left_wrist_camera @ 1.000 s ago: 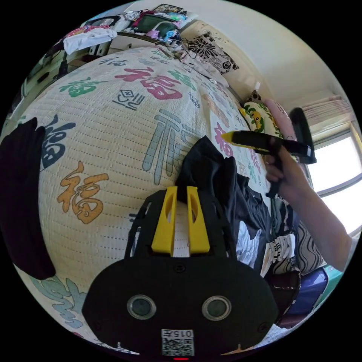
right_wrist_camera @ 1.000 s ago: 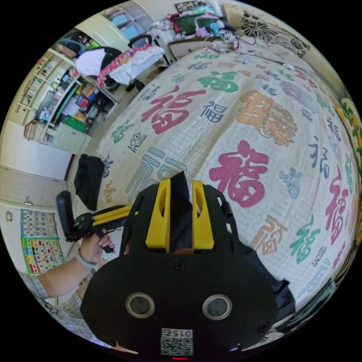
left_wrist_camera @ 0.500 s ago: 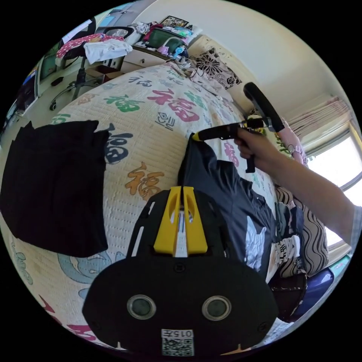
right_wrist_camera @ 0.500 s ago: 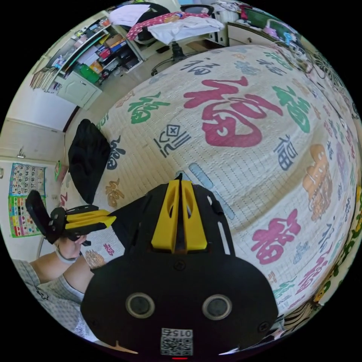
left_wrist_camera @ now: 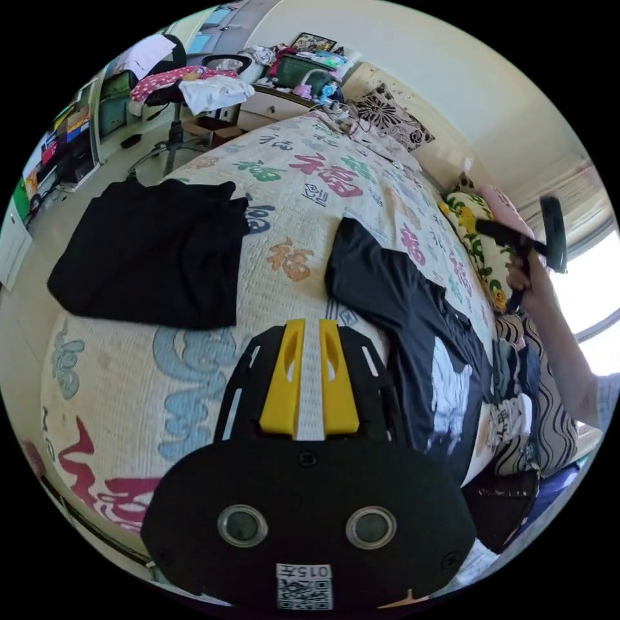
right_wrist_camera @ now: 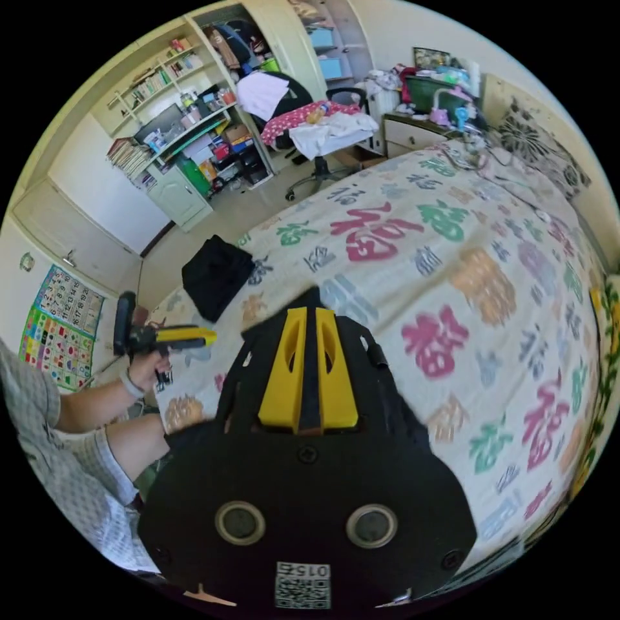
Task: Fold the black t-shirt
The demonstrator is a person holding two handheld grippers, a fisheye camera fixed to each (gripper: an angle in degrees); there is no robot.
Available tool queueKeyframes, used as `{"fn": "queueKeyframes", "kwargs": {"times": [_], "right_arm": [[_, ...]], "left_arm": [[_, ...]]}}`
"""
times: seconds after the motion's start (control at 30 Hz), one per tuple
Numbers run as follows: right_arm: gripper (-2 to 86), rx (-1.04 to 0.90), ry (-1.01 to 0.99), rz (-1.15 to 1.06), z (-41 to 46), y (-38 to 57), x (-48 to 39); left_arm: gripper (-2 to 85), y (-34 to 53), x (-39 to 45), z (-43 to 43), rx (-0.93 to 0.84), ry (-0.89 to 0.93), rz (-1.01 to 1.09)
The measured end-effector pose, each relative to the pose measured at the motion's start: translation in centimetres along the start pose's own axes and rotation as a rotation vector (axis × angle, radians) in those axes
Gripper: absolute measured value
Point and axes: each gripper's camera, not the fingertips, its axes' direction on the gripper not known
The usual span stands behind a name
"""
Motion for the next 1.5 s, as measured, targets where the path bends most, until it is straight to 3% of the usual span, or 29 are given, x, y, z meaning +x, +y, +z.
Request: {"fn": "queueKeyframes", "kwargs": {"times": [0.1,0.2,0.33,0.47,0.57,0.67,0.8,0.93,1.03,1.13,1.27,1.5], "right_arm": [[2.6,0.010,0.047,0.124,-2.9,11.4,0.6],[3.6,-0.091,0.128,0.382,-4.2,23.9,1.2],[6.6,-0.230,0.146,0.698,-4.6,38.8,0.7],[12.4,-0.242,0.082,0.931,-3.2,48.4,0.5],[13.3,-0.202,0.043,0.983,-1.6,51.8,-0.1],[13.5,-0.140,0.138,0.956,-0.8,52.7,-1.0],[14.3,-0.136,0.207,0.942,0.2,52.5,-2.0],[12.7,-0.234,0.356,0.892,2.1,52.0,-2.3],[8.5,-0.224,0.330,0.906,1.9,52.9,-2.2],[4.8,-0.201,0.259,0.924,1.6,54.8,-2.0],[3.0,-0.193,0.156,0.940,1.5,57.2,-1.7],[1.0,-0.213,0.186,0.946,1.9,59.3,-1.4]], "left_arm": [[5.4,4.2,1.1,-0.8,-0.143,0.029,0.058],[6.8,8.6,2.3,-0.4,-0.334,0.052,0.091],[7.4,12.8,3.5,0.4,-0.441,-0.001,0.157],[7.8,15.8,4.1,1.6,-0.469,-0.004,0.206],[8.4,17.3,5.4,2.1,-0.432,-0.082,0.313],[8.9,19.2,6.6,2.1,-0.360,-0.149,0.407],[9.0,20.9,7.5,2.4,-0.306,-0.236,0.373],[8.2,20.6,7.3,2.6,-0.356,-0.228,0.336],[6.0,20.6,6.5,2.0,-0.374,-0.174,0.282],[7.9,21.4,6.2,1.5,-0.419,0.028,0.294],[9.9,23.0,6.0,1.8,-0.382,-0.008,0.287],[2.5,23.3,5.5,1.8,-0.392,-0.031,0.227]]}}
